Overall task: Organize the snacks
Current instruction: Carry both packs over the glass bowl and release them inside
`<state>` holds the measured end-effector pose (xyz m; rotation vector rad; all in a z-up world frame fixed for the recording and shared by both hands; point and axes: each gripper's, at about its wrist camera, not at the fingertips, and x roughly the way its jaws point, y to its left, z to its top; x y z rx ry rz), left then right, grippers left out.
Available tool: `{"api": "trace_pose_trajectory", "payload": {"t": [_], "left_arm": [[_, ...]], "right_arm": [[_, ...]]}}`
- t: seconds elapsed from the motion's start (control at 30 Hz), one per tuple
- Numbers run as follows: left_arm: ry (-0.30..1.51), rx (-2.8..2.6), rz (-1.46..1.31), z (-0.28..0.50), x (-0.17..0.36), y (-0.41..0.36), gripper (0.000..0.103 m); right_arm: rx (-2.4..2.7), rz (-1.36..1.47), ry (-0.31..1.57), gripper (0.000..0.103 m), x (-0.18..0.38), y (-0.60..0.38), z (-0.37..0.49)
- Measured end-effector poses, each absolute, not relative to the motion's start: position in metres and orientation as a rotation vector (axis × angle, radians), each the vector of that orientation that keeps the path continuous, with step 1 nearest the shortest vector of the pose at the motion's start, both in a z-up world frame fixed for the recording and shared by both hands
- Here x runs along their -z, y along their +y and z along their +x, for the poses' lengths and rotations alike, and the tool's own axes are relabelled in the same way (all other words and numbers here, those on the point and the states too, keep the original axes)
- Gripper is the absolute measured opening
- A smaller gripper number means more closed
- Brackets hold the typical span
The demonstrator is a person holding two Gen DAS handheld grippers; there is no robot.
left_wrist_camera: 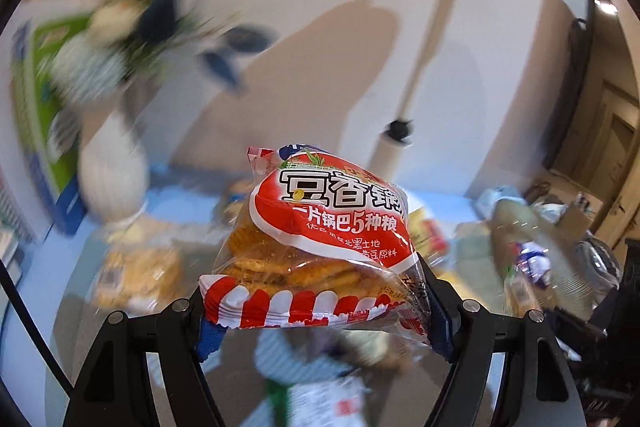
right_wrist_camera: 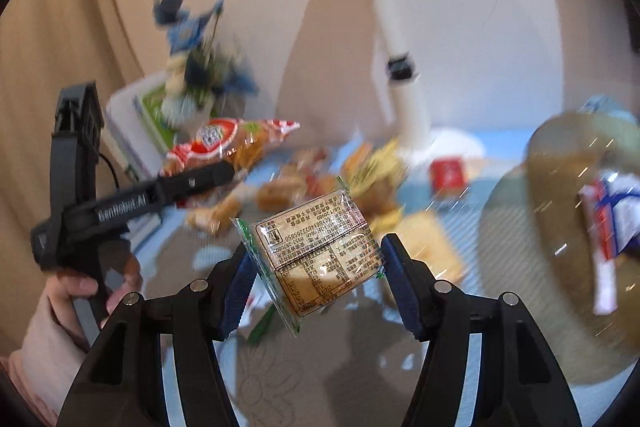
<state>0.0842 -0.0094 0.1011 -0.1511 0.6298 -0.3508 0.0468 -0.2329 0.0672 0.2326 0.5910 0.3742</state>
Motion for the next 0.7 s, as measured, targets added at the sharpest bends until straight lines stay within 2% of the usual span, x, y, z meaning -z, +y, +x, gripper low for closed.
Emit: {"api": "trace_pose_trajectory", "payload": {"t": [0.27, 0.63, 0.7], "left_arm": [[0.613, 0.476, -0.083, 0.099, -0.135, -0.102, 0.077], [0.682, 0.668, -0.028, 0.107, -0.13, -0.239, 0.076], [0.709, 0.665, -0.011, 0.11, -0.125, -0.255, 0.079]], "right_arm": [[-0.235, 0.25, 0.606, 0.061, -0.101, -0.312, 0.06], [-0.034, 0.333, 0.66, 0.063, -0.094, -0.402, 0.053], [0.009, 0.345, 0.675, 0.065, -0.088, -0.417, 0.048]]}}
